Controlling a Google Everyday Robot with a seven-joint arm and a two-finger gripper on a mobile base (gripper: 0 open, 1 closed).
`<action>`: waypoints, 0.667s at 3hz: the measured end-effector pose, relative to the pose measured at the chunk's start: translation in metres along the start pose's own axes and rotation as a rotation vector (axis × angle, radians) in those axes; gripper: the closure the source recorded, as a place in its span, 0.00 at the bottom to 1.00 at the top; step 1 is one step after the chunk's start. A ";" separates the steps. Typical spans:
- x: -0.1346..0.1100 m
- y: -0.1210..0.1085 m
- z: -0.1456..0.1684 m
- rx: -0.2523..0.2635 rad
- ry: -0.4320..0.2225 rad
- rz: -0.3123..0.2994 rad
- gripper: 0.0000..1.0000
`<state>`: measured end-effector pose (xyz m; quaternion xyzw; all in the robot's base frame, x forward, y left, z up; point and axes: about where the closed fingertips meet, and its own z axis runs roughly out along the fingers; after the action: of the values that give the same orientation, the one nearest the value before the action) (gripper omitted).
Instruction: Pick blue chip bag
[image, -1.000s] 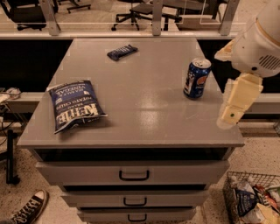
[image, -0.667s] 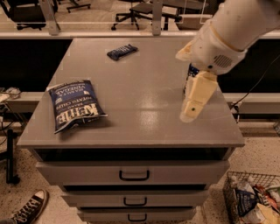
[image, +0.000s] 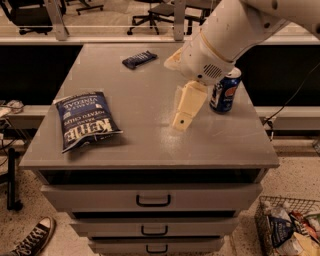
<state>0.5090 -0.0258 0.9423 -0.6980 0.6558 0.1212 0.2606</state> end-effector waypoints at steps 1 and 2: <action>-0.019 -0.007 0.021 -0.001 -0.064 -0.026 0.00; -0.065 -0.028 0.075 -0.026 -0.188 -0.071 0.00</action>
Offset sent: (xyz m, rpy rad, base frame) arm 0.0680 0.1751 -0.0463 0.3076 -0.0147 0.1986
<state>0.5420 0.0694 0.9186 -0.7096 0.6017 0.1853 0.3163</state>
